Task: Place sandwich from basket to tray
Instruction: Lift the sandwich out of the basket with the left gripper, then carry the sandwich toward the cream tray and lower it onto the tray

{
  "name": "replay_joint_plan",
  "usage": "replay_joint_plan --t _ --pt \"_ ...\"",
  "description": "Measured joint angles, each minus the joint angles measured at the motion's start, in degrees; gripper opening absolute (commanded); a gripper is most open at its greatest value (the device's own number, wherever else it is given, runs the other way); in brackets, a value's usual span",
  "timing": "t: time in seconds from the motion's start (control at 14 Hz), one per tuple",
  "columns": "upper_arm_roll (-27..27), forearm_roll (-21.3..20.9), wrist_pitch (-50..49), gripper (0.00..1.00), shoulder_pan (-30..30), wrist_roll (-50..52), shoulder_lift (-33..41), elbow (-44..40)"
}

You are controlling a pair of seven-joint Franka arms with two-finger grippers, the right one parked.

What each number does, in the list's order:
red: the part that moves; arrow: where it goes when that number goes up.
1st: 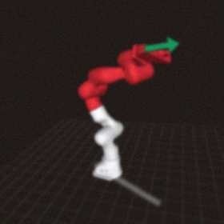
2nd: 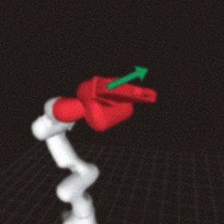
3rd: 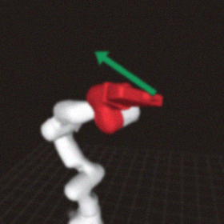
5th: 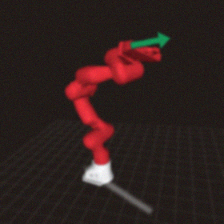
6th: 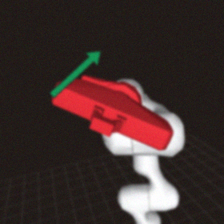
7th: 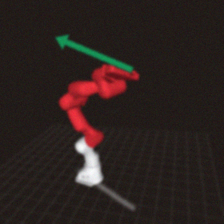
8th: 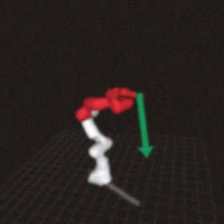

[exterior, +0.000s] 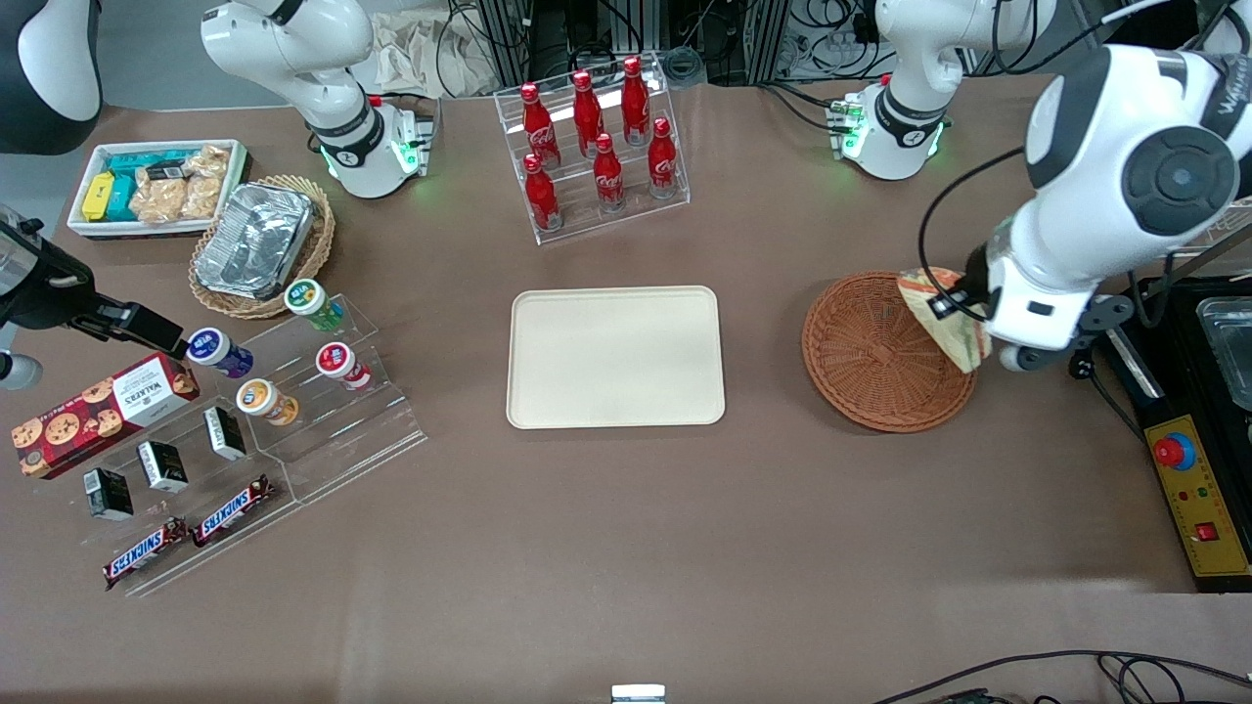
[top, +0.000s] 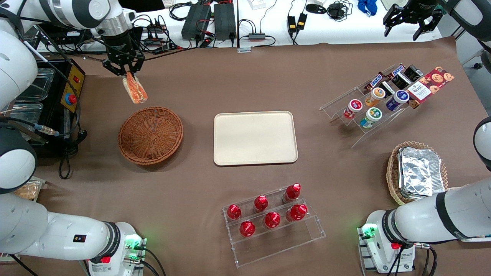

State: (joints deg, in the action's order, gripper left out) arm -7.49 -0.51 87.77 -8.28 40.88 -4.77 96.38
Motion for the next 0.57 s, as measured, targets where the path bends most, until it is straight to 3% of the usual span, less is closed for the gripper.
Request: replay_joint_plan --t 0.21,0.57 --pt "-5.0 -0.6 0.0 0.00 -2.1 0.8 -0.3 0.2" --pt "-6.0 -2.2 3.1 0.00 -9.3 5.0 -3.9 0.8"
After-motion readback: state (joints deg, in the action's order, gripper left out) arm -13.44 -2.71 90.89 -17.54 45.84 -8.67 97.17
